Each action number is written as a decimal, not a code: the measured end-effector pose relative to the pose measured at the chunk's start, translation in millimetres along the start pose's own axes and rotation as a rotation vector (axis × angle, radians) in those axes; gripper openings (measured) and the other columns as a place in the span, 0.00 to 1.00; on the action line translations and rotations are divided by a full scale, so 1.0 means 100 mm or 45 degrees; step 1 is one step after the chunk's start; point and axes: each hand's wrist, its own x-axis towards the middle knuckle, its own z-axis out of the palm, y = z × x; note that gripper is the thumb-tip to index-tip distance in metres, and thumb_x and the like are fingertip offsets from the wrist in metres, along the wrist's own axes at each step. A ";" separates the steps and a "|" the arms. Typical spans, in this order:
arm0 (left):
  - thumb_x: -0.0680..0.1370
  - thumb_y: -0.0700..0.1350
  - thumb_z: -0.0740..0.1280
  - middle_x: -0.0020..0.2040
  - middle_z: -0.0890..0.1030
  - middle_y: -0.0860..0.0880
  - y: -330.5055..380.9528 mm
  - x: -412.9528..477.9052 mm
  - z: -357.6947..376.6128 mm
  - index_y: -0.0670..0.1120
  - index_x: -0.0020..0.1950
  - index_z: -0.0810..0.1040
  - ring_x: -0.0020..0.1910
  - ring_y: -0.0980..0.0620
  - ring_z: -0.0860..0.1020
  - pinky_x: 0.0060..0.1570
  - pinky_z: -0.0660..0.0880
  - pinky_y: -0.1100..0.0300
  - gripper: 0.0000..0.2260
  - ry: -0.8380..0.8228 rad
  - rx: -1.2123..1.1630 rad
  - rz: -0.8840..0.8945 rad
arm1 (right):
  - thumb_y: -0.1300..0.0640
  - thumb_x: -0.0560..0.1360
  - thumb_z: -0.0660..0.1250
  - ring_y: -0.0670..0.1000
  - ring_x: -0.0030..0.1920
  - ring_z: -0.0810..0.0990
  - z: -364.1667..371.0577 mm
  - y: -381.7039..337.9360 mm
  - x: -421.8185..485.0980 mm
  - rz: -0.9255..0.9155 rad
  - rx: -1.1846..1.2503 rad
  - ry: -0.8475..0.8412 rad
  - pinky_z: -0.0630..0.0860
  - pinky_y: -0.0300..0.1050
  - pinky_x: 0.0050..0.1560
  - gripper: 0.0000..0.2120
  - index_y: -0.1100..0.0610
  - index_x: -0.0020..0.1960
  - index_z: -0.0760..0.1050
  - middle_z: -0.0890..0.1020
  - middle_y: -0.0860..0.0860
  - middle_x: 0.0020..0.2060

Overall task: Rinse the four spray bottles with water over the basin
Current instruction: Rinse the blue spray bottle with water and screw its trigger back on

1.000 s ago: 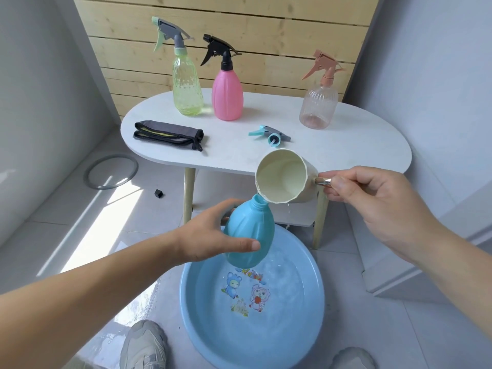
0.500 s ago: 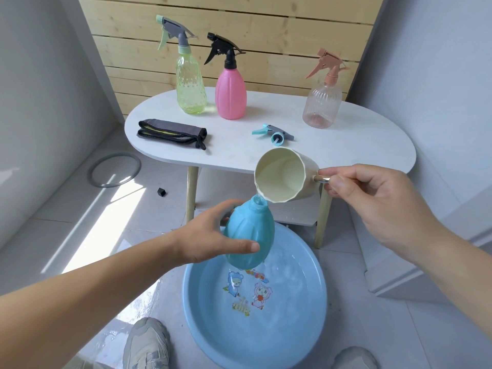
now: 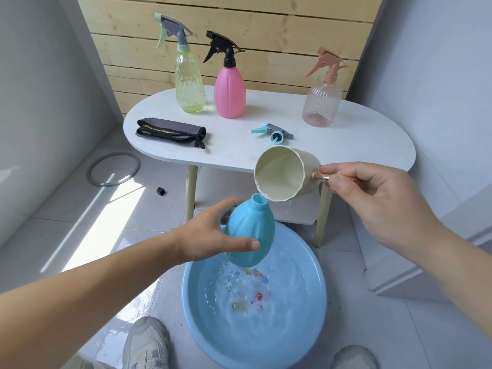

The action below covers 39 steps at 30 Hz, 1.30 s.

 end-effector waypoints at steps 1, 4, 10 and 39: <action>0.64 0.55 0.82 0.60 0.83 0.53 0.00 0.00 0.00 0.56 0.69 0.76 0.63 0.55 0.81 0.61 0.80 0.59 0.35 0.000 -0.005 -0.002 | 0.56 0.78 0.68 0.52 0.51 0.84 0.00 0.00 0.00 0.002 -0.013 0.005 0.78 0.46 0.60 0.07 0.50 0.43 0.83 0.85 0.39 0.52; 0.64 0.54 0.82 0.60 0.83 0.52 0.00 0.00 0.01 0.55 0.70 0.75 0.63 0.55 0.81 0.59 0.80 0.60 0.35 -0.001 -0.024 -0.004 | 0.56 0.78 0.69 0.63 0.52 0.80 0.00 0.00 0.00 0.000 -0.036 0.007 0.76 0.47 0.58 0.07 0.53 0.43 0.84 0.85 0.38 0.52; 0.66 0.52 0.82 0.60 0.83 0.53 0.01 -0.01 0.01 0.56 0.70 0.75 0.63 0.55 0.81 0.60 0.80 0.60 0.34 -0.006 -0.022 -0.006 | 0.56 0.77 0.69 0.60 0.53 0.81 0.01 -0.03 -0.01 -0.008 -0.018 0.014 0.76 0.43 0.58 0.06 0.54 0.44 0.84 0.85 0.39 0.52; 0.67 0.50 0.82 0.59 0.84 0.52 -0.04 0.01 0.03 0.55 0.69 0.76 0.61 0.54 0.82 0.57 0.80 0.61 0.32 -0.014 -0.038 -0.010 | 0.53 0.75 0.67 0.42 0.59 0.80 0.03 -0.06 -0.01 -0.200 -0.078 0.038 0.74 0.34 0.58 0.05 0.47 0.41 0.80 0.83 0.42 0.55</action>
